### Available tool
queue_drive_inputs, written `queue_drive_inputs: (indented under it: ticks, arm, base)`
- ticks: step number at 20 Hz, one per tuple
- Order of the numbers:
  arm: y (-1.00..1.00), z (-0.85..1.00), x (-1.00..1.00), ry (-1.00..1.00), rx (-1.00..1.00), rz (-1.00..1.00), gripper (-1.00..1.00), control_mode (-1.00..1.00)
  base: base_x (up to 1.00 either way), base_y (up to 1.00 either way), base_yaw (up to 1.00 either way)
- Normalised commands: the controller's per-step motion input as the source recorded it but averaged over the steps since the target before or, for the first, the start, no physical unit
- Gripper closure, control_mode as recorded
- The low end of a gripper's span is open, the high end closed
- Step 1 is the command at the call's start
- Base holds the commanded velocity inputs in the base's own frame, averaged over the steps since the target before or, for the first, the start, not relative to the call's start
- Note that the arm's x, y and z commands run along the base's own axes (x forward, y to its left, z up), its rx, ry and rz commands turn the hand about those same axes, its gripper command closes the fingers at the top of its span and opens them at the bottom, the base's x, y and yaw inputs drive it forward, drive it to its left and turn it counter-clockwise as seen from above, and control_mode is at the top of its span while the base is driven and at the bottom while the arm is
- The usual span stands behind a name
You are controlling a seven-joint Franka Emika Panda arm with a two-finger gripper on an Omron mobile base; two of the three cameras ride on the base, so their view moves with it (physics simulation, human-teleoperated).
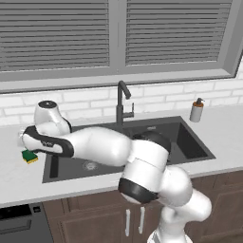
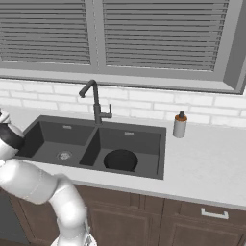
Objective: Pick the pan and sponge and place them into the sink. Then turn on the water.
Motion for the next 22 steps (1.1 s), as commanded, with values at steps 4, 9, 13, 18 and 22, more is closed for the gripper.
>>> queue_drive_inputs:
  ticks: [4,9,13,18,22]
  arm:
    - [0.14,0.00,0.05,0.12,-0.10,0.00,-1.00,-1.00]
    - [0.01,0.04,0.11,0.07,-0.04,0.02,-1.00,-1.00]
    - [0.00,-0.01,0.13,0.00,-0.05,0.08,-1.00,-1.00]
    - [0.00,-0.03,0.16,0.00,-0.06,0.12,-1.00,-1.00]
    - [0.03,-0.10,0.18,0.00,-0.07,0.16,-1.00,-1.00]
  base:
    - [0.00,0.00,0.00]
    - [0.00,0.00,0.00]
    - [0.00,0.00,0.00]
    - [0.00,0.00,0.00]
    - [0.00,0.00,0.00]
